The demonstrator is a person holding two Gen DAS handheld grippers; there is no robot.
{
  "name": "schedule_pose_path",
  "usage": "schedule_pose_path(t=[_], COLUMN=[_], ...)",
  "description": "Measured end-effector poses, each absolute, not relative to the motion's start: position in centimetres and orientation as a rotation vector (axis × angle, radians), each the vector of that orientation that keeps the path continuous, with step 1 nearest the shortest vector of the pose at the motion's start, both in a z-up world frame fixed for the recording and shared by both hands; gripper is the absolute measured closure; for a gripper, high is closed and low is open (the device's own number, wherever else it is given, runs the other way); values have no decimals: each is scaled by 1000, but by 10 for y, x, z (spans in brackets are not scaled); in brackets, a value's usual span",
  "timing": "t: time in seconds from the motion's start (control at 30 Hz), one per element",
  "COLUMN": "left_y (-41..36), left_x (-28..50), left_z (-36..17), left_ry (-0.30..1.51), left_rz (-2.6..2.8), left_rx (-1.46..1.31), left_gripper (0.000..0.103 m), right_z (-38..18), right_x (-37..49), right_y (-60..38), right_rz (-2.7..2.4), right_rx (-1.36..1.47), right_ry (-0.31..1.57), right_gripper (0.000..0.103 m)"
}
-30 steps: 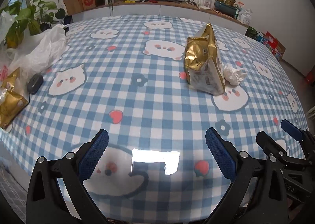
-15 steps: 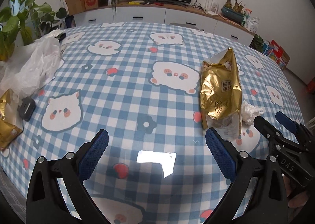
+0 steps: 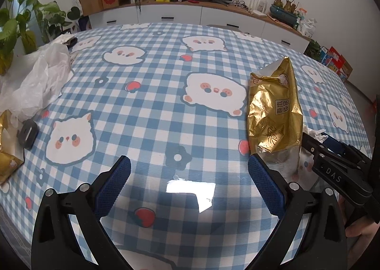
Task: Collect trash
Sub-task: 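Grasp the gold foil snack bag with the left tool while the right tool grasps the white tissue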
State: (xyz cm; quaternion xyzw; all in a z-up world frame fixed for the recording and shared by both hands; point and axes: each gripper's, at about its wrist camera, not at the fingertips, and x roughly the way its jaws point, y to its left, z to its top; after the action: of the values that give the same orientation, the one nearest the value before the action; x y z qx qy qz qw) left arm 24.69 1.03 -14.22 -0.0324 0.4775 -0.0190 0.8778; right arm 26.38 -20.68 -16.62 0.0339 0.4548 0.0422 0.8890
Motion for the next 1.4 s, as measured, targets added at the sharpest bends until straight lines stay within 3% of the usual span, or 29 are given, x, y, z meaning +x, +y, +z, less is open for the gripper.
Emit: schedule_pose_path(t=[0.2, 0.37, 0.87, 1.17, 1.33, 1.4], left_y=[0, -17, -74, -96, -99, -100], left_x=[250, 261, 297, 307, 308, 308], left_z=[-140, -129, -112, -131, -138, -140], left_ry=[993, 970, 965, 1047, 1081, 1091], left_rz=[-54, -90, -161, -174, -190, -189], left_rx=[-61, -66, -49, -9, -12, -6], left_gripper=[6, 7, 8, 29, 53, 58], right_z=[-164, -158, -149, -148, -149, -149], right_x=[261, 253, 244, 244, 244, 244], right_y=[-210, -222, -265, -280, -280, -281], right_rz=[86, 76, 21, -2, -1, 0], right_rx=[58, 46, 62, 76, 77, 77], right_ry=[944, 934, 939, 943, 943, 943], right_gripper=[71, 81, 82, 82, 82, 82])
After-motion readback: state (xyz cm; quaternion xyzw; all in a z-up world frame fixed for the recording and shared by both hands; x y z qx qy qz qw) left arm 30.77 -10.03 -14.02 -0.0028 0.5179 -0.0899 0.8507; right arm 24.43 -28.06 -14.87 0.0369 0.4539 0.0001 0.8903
